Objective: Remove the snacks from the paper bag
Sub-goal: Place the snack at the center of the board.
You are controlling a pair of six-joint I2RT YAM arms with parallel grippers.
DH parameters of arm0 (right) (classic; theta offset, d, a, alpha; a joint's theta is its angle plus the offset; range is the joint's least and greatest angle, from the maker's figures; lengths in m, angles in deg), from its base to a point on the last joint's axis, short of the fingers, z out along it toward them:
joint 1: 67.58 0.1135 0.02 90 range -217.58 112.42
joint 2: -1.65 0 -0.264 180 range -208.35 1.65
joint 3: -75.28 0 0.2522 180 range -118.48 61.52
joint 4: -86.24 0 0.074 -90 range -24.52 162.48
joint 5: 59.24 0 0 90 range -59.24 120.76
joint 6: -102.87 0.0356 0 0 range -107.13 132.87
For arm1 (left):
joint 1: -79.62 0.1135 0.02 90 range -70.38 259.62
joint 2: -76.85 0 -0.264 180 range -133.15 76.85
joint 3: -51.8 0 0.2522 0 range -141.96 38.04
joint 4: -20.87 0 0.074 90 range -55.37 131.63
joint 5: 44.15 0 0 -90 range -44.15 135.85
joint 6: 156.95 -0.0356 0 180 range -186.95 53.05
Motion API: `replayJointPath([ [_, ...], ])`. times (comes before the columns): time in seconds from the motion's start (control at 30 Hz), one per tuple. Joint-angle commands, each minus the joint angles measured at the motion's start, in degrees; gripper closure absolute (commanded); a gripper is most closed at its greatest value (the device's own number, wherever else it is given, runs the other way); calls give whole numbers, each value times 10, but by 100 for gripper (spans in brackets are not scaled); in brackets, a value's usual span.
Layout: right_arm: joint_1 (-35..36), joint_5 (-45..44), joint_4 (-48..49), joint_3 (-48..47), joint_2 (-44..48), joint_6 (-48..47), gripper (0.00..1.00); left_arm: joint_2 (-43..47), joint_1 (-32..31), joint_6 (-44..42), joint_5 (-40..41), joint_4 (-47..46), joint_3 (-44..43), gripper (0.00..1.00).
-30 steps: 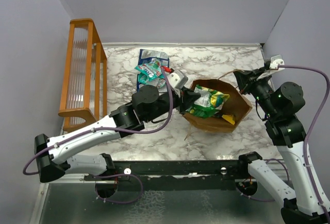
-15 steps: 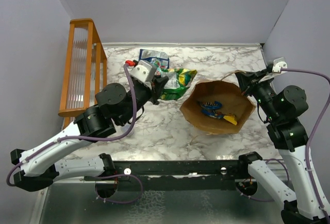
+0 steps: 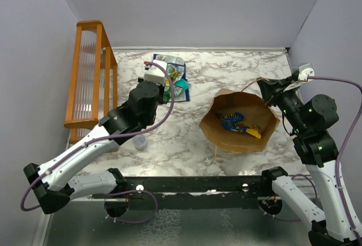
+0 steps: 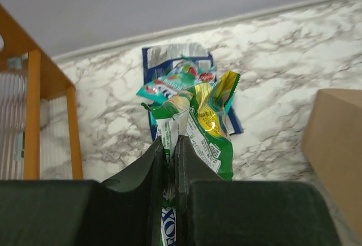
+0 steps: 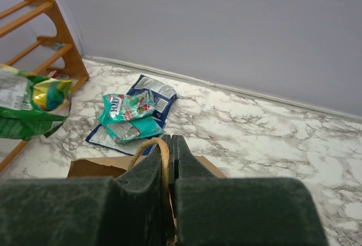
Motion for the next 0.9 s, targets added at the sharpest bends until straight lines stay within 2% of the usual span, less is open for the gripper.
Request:
replayJointPath([
  [0.0, 5, 17, 15, 1, 2, -8, 99, -28, 102, 85, -135, -3, 30, 100],
  [0.27, 5, 30, 16, -8, -4, -7, 99, -120, 246, 204, -426, -93, 113, 100],
  [0.4, 5, 35, 17, -6, -4, -7, 99, -158, 294, 262, -519, -168, 148, 100],
  [0.63, 5, 47, 19, -4, -5, -5, 99, -226, 318, 335, -588, -250, 174, 100],
  [0.87, 5, 52, 17, -6, -7, -5, 99, -262, 329, 341, -534, -241, 177, 100],
])
